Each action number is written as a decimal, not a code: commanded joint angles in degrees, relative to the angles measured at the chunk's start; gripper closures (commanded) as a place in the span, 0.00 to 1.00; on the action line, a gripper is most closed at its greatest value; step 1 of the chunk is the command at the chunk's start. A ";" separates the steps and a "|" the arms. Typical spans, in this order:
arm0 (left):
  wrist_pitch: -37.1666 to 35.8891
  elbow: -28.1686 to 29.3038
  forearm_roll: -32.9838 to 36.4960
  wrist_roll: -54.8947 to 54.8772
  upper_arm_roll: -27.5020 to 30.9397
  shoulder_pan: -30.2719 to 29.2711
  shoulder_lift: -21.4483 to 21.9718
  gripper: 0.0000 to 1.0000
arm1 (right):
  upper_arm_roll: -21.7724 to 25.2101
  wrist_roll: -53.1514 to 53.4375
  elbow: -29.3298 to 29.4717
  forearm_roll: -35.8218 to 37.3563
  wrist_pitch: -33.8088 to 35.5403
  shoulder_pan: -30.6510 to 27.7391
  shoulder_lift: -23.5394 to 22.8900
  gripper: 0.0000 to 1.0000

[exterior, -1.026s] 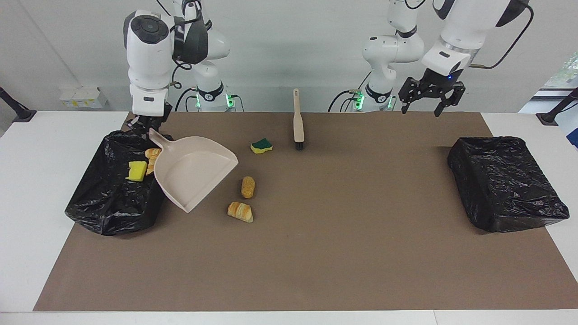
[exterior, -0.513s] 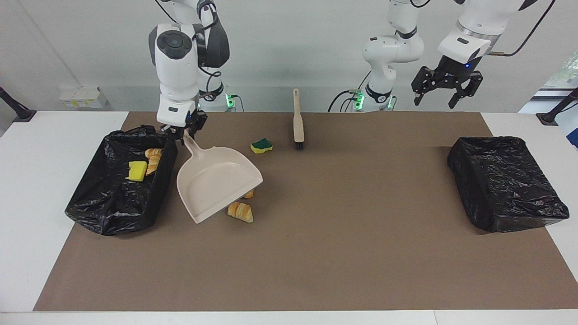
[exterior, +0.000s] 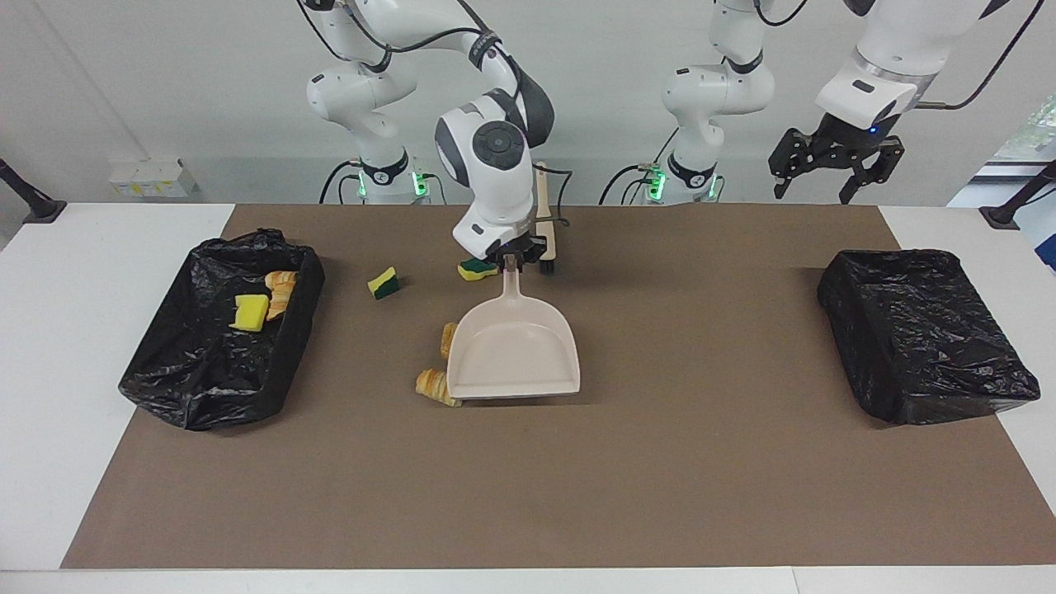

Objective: Sweep and dump trash in bin
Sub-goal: 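Lower the dustpan onto the table center and open the right gripper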

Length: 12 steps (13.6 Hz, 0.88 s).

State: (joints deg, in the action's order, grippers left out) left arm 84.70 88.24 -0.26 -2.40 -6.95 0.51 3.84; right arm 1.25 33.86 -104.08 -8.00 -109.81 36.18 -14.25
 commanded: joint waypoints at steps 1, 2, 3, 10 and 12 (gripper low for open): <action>-1.29 -0.18 0.97 -1.21 -0.43 -0.95 0.47 0.00 | 0.34 3.49 8.87 -1.06 0.91 1.70 -8.50 1.00; -1.20 2.26 0.97 -3.38 -0.43 -0.95 1.86 0.00 | 0.25 3.49 10.19 -1.14 0.39 1.88 -10.08 1.00; -1.03 4.02 0.97 -5.93 -0.43 -1.04 3.18 0.00 | -0.45 3.41 10.90 -0.88 0.30 1.97 -11.40 1.00; -0.24 3.78 0.88 -6.57 -0.51 -2.80 3.02 0.00 | -1.68 2.70 12.84 -0.26 2.05 1.53 -12.57 0.00; -0.24 3.52 0.88 -6.13 -0.52 -2.80 2.84 0.00 | -1.68 1.74 12.67 -0.44 3.80 1.70 -10.54 0.00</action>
State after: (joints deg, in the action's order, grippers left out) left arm 83.79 90.39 -0.20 -8.08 -7.02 -1.75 5.44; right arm 0.27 36.61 -91.95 -7.98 -108.69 38.56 -26.48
